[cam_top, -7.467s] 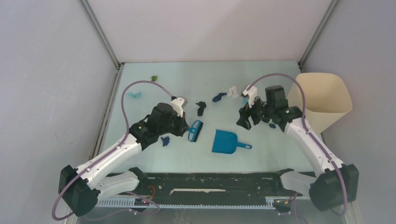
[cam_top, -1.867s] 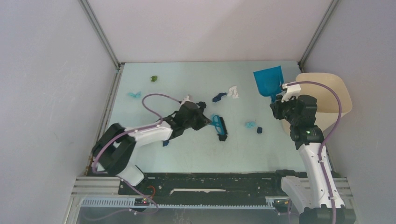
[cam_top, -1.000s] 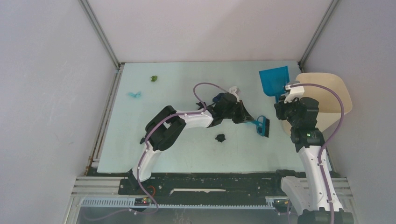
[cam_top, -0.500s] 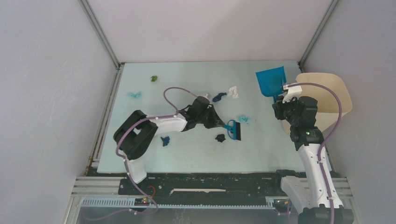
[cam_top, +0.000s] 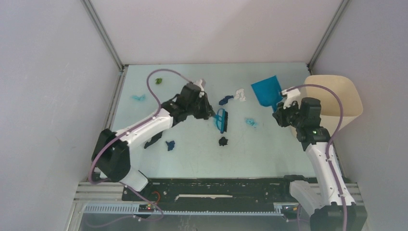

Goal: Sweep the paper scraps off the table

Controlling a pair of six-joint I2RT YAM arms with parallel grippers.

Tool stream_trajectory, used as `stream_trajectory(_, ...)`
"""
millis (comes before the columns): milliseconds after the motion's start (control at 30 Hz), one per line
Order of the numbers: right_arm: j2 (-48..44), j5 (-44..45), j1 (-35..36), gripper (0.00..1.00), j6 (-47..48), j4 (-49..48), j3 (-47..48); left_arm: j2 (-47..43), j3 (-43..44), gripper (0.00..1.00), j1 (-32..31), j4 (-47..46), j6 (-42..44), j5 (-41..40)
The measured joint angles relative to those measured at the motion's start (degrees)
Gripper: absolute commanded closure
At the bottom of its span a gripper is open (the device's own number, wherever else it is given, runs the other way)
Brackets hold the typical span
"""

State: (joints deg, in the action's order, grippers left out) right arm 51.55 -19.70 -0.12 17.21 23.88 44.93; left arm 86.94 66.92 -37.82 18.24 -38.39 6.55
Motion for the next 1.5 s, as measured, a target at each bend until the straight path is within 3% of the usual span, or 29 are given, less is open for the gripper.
stream_trajectory(233, 0.83, 1.84, 14.51, 0.97, 14.32, 14.14, 4.33, -7.41, 16.39, 1.00, 2.19, 16.94, 15.32, -9.66)
stream_trajectory(400, 4.83, 4.37, 19.50, 0.97, 21.29, 22.67, 3.63, -6.54, 19.28, 1.00, 2.91, 25.16, 22.71, -16.74)
stream_trajectory(767, 14.23, 13.33, 27.85, 0.96, 24.90, 30.10, -1.38, 7.82, 25.11, 1.00, 2.23, 32.50, 27.50, -16.72)
stream_trajectory(1267, 16.11, 15.21, 31.19, 0.97, 23.02, 29.16, -4.39, 31.15, 51.87, 1.00, -0.81, 38.99, 29.03, -12.15)
stream_trajectory(1500, 16.28, 15.56, 32.54, 0.98, 20.15, 27.28, -4.39, 36.46, 52.70, 1.00, -3.04, 42.71, 30.36, -11.91)
